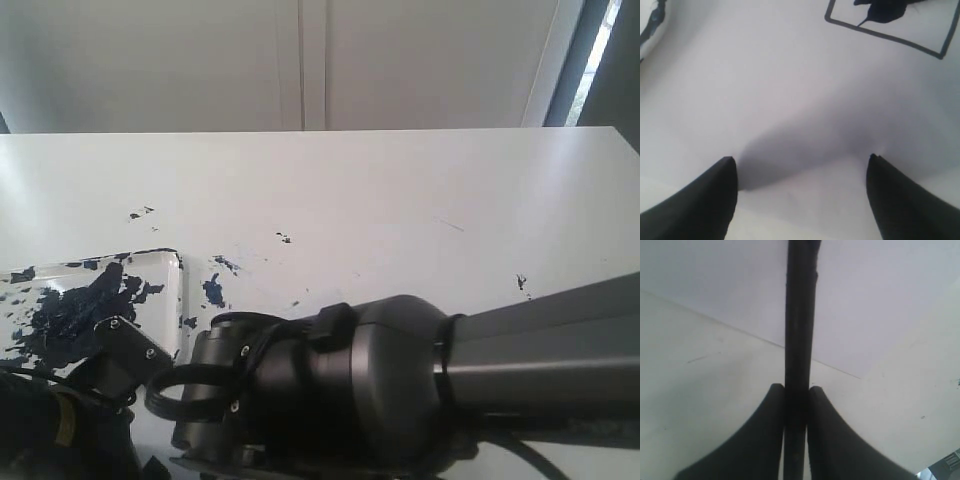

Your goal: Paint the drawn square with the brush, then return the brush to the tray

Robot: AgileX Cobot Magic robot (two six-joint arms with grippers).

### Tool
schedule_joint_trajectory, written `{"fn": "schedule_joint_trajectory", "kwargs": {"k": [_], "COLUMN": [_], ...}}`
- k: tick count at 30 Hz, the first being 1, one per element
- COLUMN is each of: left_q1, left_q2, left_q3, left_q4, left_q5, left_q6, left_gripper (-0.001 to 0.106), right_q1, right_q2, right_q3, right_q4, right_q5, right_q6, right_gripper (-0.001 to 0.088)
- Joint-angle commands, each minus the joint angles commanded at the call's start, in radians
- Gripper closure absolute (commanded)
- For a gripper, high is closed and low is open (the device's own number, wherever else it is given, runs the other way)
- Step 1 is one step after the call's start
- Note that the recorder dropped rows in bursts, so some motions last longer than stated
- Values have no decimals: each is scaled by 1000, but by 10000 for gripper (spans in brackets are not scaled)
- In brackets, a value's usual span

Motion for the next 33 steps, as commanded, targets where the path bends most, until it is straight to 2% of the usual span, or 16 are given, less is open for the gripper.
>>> {"fn": "schedule_joint_trajectory", "kwargs": {"k": [12,16,24,33], "left_q1": [0,0,0,0], "left_q2": [0,0,0,0], "left_q3": [0,0,0,0], "left_q4": [0,0,0,0], "left_q5": [10,10,10,10], "left_q6": [0,0,0,0], "left_gripper": [304,304,304,304], "right_q1": [-25,-25,-10,16], "right_q2": [35,35,35,35], "right_q3": [0,0,-10,-28], "right_q4": [-40,-15,87,95], "right_q5": [0,0,-81,-90], "right_q6": [8,11,-3,-11], "right_gripper": [868,868,868,868]}}
